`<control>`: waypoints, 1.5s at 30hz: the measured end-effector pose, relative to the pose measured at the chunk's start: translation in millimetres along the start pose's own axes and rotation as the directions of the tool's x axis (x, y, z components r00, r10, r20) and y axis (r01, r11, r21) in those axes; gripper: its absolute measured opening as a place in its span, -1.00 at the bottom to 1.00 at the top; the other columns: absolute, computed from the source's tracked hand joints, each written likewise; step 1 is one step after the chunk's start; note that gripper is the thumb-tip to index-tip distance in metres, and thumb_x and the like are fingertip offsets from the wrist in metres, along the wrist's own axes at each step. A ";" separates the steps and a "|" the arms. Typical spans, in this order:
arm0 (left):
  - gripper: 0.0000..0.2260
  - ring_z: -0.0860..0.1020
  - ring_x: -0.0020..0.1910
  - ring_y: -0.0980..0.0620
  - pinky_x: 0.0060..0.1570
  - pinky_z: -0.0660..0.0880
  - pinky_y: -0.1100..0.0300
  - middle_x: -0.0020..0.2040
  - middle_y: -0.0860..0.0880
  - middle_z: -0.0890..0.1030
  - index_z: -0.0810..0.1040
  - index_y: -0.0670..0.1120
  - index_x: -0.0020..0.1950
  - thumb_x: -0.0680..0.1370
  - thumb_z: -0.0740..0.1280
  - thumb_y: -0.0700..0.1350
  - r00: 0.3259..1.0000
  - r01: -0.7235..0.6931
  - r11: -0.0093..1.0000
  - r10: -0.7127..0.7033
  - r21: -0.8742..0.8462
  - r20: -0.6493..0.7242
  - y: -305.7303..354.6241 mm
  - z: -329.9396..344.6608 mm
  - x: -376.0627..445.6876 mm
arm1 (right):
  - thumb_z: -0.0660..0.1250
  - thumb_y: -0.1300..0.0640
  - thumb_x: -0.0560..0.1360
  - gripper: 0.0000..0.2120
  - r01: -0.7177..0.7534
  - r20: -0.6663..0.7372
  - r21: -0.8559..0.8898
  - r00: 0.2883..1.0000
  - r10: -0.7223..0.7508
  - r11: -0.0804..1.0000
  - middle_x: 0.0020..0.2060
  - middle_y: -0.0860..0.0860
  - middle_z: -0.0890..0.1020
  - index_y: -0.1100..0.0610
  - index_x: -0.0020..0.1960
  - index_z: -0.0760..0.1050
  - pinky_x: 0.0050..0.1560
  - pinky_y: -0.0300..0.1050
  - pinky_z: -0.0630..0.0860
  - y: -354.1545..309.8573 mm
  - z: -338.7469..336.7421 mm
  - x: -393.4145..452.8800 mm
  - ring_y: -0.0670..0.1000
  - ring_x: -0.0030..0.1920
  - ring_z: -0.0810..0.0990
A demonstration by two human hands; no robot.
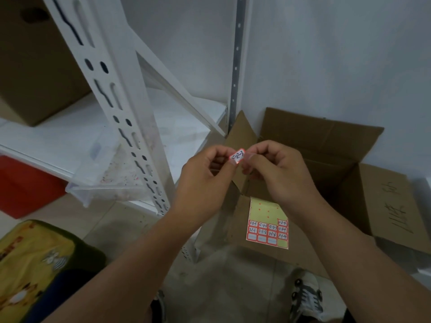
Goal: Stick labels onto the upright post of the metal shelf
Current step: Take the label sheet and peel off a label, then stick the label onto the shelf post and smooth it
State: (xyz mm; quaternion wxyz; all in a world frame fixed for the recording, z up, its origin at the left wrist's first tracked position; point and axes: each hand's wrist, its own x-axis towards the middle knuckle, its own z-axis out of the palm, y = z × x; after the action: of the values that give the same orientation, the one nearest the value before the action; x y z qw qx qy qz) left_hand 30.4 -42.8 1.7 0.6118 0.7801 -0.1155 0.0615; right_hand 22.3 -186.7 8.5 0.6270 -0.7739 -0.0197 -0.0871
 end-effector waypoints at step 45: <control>-0.37 0.57 -0.02 0.09 -0.10 0.52 0.41 0.14 -0.09 0.54 0.32 -0.24 0.38 0.45 0.43 0.07 0.779 -0.230 0.813 0.483 0.535 -0.400 -12.7 -91.7 -2.7 | 0.18 0.24 0.60 -0.90 -0.177 0.375 0.644 0.921 -0.104 0.744 -0.27 0.04 0.55 0.18 -0.08 0.44 -0.13 -0.06 0.57 -26.9 103.6 25.5 0.14 -0.12 0.46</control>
State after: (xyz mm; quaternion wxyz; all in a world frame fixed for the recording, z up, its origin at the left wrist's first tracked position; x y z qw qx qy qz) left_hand 35.1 49.2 11.5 0.3944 0.8173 -0.0787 0.4126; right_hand 55.0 -82.0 18.0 0.8464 -0.5002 -0.1574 0.0928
